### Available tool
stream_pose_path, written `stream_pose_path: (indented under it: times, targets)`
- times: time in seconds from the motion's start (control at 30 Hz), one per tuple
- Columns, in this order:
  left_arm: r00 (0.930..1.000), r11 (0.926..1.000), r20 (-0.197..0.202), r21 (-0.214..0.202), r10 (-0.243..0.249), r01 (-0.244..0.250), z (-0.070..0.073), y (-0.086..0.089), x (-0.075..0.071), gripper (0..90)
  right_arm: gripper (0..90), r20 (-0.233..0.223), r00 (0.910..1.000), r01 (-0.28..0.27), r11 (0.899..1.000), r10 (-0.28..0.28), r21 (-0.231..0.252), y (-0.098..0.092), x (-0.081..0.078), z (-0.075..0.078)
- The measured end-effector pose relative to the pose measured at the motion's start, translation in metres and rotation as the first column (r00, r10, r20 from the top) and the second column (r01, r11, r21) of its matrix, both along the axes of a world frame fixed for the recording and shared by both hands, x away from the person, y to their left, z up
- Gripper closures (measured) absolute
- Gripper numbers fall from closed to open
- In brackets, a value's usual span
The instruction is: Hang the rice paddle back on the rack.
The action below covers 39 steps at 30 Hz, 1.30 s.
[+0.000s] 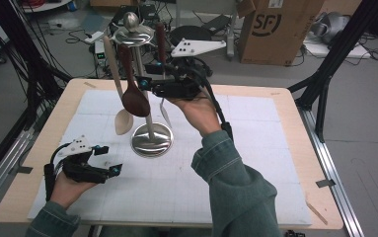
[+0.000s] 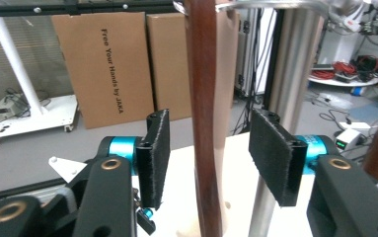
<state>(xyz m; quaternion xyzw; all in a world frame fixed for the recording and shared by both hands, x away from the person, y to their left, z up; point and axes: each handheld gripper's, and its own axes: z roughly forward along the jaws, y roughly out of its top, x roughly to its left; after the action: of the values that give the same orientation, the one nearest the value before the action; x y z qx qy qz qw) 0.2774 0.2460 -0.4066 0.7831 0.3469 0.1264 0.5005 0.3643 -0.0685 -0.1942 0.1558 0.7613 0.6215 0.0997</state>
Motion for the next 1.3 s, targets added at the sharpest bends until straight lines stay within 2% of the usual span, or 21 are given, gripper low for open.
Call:
stream_pose_path:
  times: [0.3, 0.67, 0.8, 1.0, 1.3]
  targets:
    - [1.0000, 1.0000, -0.006, -0.003, -0.001, 0.001, 0.000, 0.001, -0.001, 12.6, 42.9, -0.011, 0.9987, 0.050, 0.999, -0.050, 0.003, -0.027, -0.007, -0.012]
    - [0.9999, 1.0000, -0.010, -0.003, 0.001, -0.001, -0.001, 0.002, -0.002, 12.5, 37.6, -0.043, 0.9930, 0.110, 0.994, -0.110, 0.002, -0.056, -0.015, -0.036]
    - [0.9997, 0.9999, -0.023, -0.008, 0.007, -0.007, -0.002, 0.002, -0.002, 12.5, 36.1, -0.050, 0.9897, 0.135, 0.991, -0.134, 0.007, -0.068, -0.017, -0.044]
    - [0.9997, 0.9999, -0.023, 0.007, 0.010, -0.010, -0.003, 0.001, -0.001, 12.3, 32.8, -0.069, 0.9837, 0.166, 0.986, -0.166, -0.001, -0.083, -0.017, -0.056]
    - [0.9995, 0.9999, -0.028, 0.006, 0.011, -0.011, -0.004, 0.001, -0.001, 12.2, 30.0, -0.086, 0.9770, 0.194, 0.981, -0.195, -0.018, -0.098, -0.022, -0.073]
